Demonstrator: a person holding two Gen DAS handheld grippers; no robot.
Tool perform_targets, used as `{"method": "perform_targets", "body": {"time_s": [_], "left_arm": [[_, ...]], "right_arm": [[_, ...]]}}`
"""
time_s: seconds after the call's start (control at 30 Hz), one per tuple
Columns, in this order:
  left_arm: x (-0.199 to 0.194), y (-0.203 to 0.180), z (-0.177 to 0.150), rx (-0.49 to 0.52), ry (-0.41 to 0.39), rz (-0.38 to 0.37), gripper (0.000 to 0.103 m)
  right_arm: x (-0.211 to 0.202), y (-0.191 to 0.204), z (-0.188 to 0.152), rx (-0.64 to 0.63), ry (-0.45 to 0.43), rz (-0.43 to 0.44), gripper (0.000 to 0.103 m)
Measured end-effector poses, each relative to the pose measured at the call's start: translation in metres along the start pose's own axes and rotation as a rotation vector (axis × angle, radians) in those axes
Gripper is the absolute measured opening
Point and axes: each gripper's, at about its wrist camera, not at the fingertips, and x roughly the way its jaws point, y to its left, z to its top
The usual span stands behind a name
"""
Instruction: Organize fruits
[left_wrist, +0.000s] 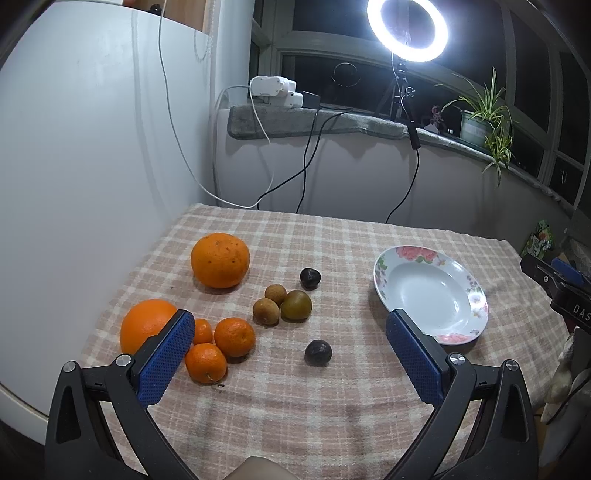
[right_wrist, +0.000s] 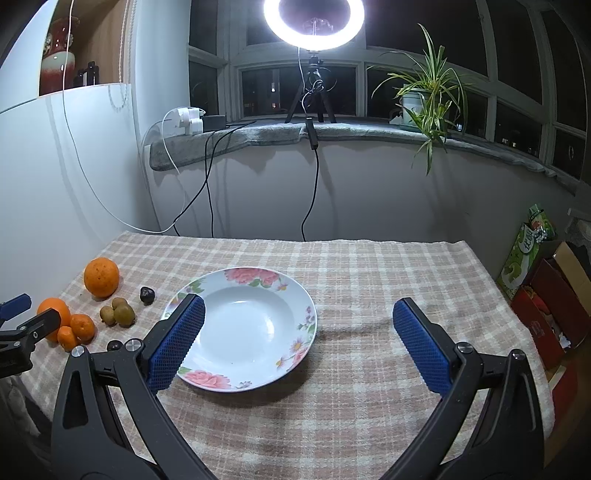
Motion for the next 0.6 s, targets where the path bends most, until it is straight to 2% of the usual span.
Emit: {"method": "perform_targets", "body": {"time_s": [0.6], "left_arm": [[0.0020, 0.0022, 0.0019, -0.003, 0.007, -0.007, 0.102]], "right_arm": [[0.0008, 0.0002, -0.0030, 0.004, 0.001, 0.009, 0.103]]}}
